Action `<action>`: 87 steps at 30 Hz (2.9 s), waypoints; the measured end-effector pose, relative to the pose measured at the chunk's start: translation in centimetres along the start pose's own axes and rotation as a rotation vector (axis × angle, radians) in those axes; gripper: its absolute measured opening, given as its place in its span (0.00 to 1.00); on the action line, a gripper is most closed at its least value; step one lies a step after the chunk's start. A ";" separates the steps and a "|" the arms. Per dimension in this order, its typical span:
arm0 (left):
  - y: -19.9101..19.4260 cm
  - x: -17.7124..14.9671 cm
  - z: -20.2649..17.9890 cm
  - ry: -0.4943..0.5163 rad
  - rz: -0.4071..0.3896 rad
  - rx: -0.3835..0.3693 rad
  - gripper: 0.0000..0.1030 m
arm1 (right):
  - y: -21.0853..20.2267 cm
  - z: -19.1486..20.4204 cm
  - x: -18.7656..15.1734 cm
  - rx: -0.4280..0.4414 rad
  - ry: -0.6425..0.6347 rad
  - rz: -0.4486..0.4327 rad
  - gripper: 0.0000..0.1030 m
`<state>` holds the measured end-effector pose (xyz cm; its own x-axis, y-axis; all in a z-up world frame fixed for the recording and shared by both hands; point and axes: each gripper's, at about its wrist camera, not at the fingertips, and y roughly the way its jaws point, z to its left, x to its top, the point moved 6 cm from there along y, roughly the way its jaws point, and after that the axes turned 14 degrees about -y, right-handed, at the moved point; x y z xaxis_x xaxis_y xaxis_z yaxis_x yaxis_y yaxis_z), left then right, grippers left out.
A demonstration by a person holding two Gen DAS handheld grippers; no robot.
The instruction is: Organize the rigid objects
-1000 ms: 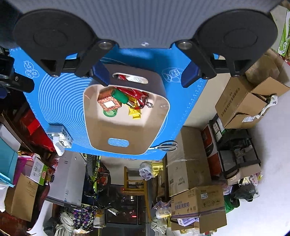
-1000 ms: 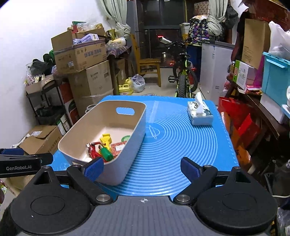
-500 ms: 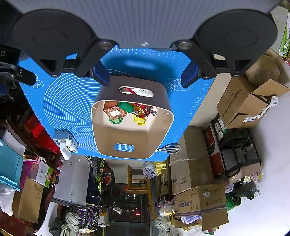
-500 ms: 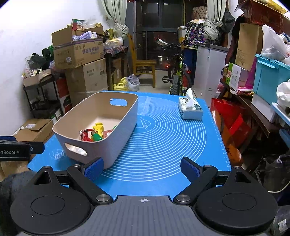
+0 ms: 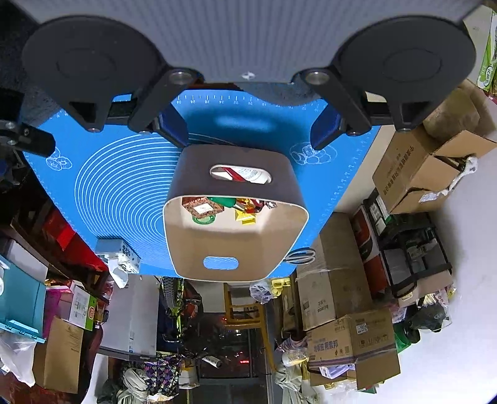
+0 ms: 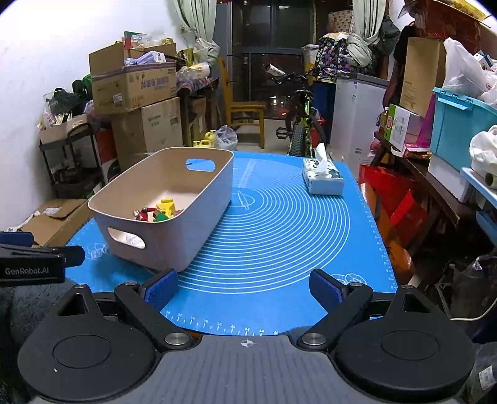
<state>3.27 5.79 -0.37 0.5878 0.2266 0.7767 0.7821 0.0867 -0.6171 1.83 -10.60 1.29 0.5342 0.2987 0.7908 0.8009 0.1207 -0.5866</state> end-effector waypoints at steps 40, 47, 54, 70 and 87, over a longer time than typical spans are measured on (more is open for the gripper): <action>0.4 -0.1 0.6 -0.022 -0.003 -0.016 0.83 | 0.6 0.3 -0.9 -0.006 0.011 -0.005 0.90; 0.3 -0.3 0.5 -0.021 0.001 -0.019 0.83 | 0.5 0.2 -0.9 -0.007 0.009 -0.008 0.90; 0.3 -0.2 0.5 -0.021 0.001 -0.018 0.83 | 0.5 0.2 -0.9 -0.008 0.009 -0.008 0.90; 0.3 -0.2 0.6 -0.021 0.001 -0.018 0.83 | 0.4 0.1 -1.1 -0.013 0.001 -0.013 0.90; 0.3 -0.2 0.6 -0.021 0.000 -0.019 0.84 | 0.4 0.1 -1.1 -0.012 0.001 -0.014 0.90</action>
<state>3.30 6.36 -0.76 0.5837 0.2472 0.7734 0.7857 0.0684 -0.6148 1.54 -10.75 0.20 0.5234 0.2958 0.7991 0.8113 0.1136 -0.5735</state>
